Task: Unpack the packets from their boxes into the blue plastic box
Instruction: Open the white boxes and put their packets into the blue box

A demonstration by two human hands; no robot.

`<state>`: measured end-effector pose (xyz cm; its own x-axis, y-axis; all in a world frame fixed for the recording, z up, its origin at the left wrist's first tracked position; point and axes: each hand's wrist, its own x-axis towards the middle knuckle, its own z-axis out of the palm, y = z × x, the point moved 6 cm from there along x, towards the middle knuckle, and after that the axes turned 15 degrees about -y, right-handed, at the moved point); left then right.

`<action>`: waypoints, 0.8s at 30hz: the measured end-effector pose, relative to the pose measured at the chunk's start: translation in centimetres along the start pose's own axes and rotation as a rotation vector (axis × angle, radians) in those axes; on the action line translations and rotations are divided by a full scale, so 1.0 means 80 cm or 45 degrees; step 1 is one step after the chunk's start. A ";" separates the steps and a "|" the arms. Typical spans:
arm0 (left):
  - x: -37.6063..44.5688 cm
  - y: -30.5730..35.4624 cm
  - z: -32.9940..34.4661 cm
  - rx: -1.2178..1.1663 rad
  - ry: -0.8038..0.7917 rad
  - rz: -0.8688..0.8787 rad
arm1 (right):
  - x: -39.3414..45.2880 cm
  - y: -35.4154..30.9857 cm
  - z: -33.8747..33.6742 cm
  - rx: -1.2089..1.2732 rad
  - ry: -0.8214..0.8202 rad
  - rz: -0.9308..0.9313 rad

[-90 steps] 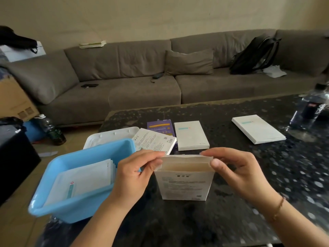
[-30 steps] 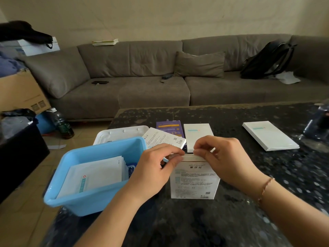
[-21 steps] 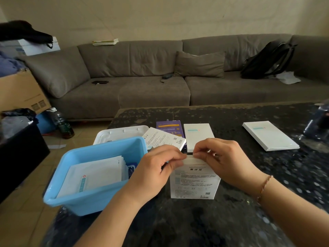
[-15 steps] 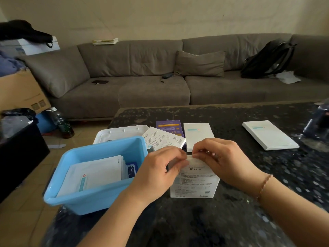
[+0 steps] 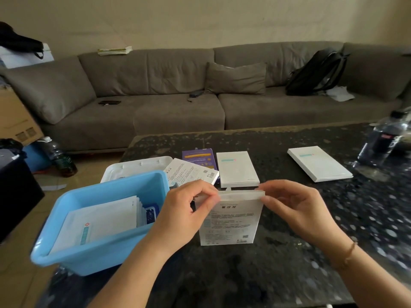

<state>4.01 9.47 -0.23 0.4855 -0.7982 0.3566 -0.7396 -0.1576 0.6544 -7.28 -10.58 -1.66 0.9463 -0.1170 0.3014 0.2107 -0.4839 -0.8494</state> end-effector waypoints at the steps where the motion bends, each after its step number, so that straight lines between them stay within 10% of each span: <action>1: 0.000 0.001 0.000 0.002 -0.002 -0.001 | 0.001 -0.002 0.001 -0.058 0.005 -0.003; 14: -0.001 0.001 0.002 0.039 0.000 0.084 | 0.007 -0.005 0.004 0.025 0.060 0.060; 24: -0.010 -0.008 0.006 0.151 -0.014 0.173 | 0.004 -0.026 0.013 -0.493 0.040 -0.250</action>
<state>3.87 9.96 -1.29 0.3730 -0.8230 0.4283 -0.8481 -0.1152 0.5171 -7.19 -8.74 -0.23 0.8883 -0.0136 0.4591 0.2729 -0.7883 -0.5515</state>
